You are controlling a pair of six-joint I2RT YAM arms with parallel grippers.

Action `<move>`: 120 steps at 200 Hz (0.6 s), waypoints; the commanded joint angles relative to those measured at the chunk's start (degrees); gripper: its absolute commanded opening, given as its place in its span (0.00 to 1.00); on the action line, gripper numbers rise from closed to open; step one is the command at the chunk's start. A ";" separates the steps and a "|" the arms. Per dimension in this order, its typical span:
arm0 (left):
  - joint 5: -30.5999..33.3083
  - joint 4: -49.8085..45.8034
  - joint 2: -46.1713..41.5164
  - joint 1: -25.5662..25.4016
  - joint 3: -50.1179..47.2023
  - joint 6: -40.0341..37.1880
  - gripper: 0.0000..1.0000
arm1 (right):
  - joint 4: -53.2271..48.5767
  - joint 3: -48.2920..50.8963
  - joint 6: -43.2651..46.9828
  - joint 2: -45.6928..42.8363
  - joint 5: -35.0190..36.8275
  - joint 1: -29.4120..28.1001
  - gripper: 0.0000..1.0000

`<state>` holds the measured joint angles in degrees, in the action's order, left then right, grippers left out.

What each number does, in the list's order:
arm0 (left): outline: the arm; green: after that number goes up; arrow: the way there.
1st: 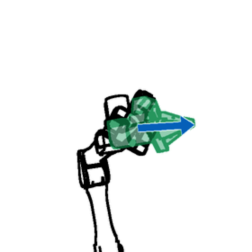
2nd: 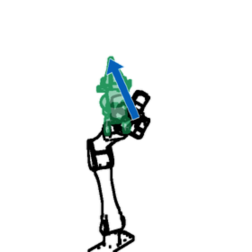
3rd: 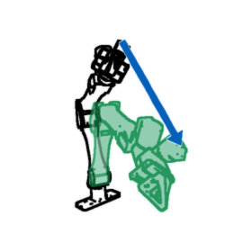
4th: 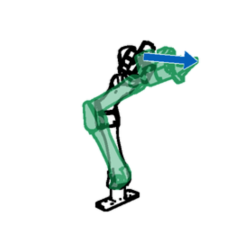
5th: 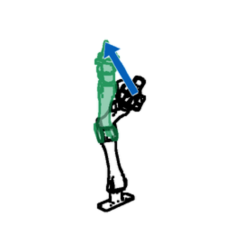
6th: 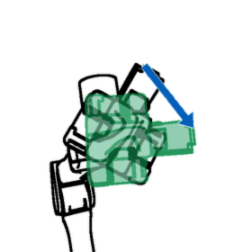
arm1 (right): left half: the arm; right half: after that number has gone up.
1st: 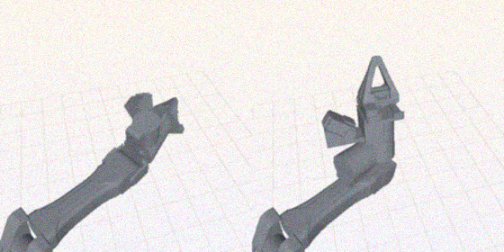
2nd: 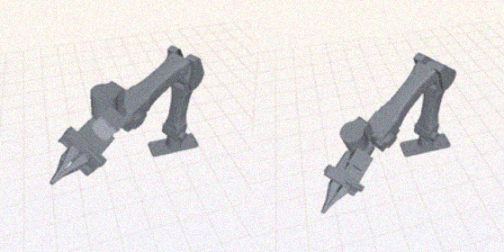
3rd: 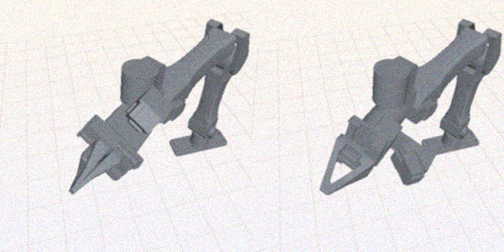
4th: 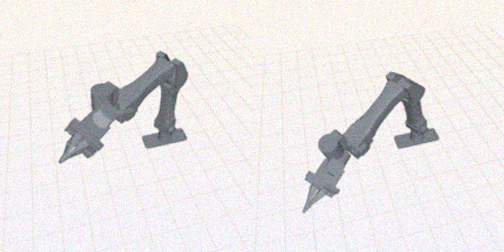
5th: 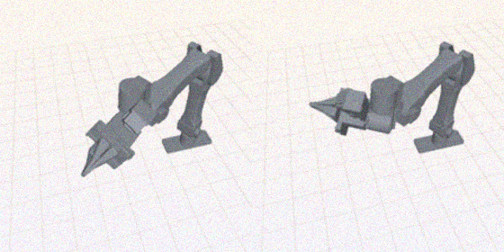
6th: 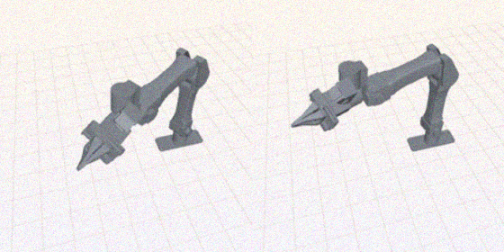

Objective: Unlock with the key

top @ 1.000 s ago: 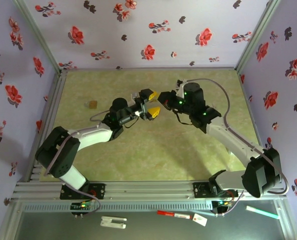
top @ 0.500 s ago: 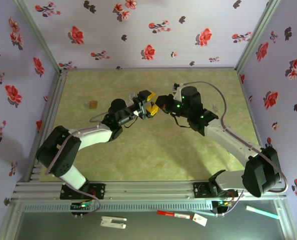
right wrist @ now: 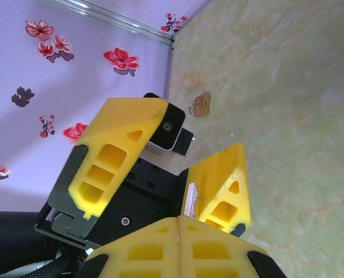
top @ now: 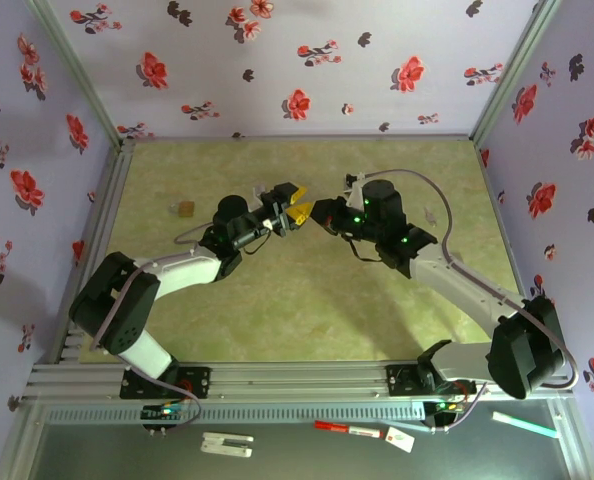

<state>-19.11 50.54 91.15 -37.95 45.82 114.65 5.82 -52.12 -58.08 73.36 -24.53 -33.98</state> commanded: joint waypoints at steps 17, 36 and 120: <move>-1.14 -1.14 -1.65 0.42 -0.27 -2.32 0.38 | -0.39 -0.39 3.20 -1.43 -0.87 -0.43 0.00; -1.25 -1.99 -1.92 0.64 -0.47 -2.83 0.33 | -0.99 -0.51 3.68 -1.38 -0.87 -0.48 0.00; -2.29 -6.26 -3.35 1.73 -0.47 -5.49 0.09 | -1.79 -0.79 5.31 -1.39 -1.58 -0.48 0.00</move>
<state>-20.18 45.28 89.58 -36.73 45.78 111.22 4.49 -52.12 -54.54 73.17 -24.88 -34.04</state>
